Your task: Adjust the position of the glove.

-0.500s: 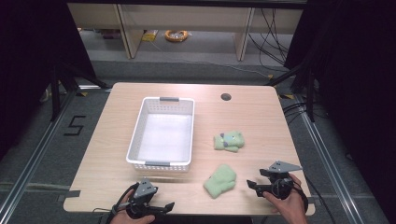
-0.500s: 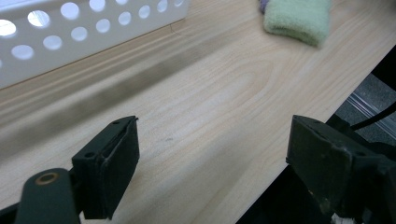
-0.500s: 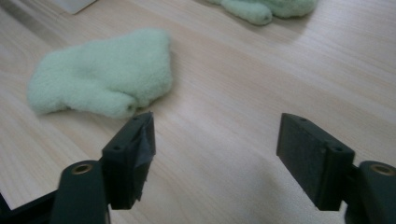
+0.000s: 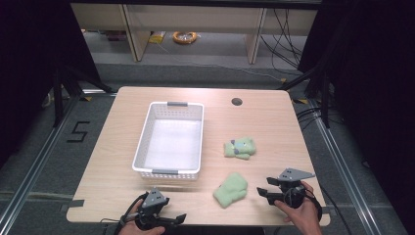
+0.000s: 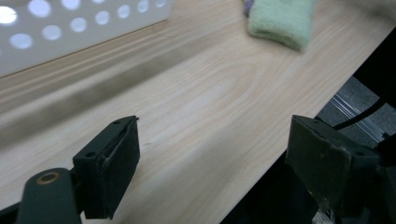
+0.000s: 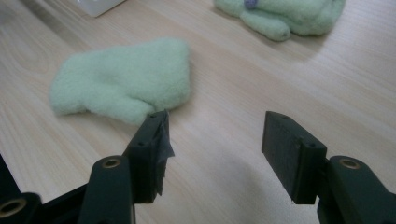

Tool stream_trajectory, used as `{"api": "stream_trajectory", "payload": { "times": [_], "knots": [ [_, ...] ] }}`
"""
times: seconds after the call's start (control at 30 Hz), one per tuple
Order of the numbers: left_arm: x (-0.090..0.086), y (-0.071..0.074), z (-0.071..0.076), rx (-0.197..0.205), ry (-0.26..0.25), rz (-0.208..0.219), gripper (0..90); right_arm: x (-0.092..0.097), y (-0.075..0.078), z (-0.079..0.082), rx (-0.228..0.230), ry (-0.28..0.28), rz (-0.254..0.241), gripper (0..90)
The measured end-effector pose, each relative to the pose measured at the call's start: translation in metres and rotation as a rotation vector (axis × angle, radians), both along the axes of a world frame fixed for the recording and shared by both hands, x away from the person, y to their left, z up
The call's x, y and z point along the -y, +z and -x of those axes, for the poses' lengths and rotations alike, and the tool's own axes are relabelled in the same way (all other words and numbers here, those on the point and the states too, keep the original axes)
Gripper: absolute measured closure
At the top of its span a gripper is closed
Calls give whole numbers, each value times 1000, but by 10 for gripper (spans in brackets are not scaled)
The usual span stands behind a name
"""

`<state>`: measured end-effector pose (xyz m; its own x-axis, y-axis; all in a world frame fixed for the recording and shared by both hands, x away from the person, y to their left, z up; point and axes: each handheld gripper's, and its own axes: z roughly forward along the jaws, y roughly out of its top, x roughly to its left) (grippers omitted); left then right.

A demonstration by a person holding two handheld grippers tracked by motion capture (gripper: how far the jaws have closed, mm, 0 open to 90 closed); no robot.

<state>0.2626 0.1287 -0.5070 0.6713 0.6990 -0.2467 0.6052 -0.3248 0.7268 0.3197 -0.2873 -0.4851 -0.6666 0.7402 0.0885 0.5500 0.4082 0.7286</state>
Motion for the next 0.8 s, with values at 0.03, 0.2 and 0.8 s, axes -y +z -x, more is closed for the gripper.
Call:
{"api": "stream_trajectory", "payload": {
  "times": [0.03,0.2,0.8],
  "knots": [
    [4,0,1,-4,11,19,174,-1,1,0,-15,0,-11,434],
    [16,1,2,-9,-39,19,184,-7,6,-3,17,23,-7,448],
    [62,13,-28,46,-113,-20,315,-37,12,-28,8,109,21,533]
  ]
}}
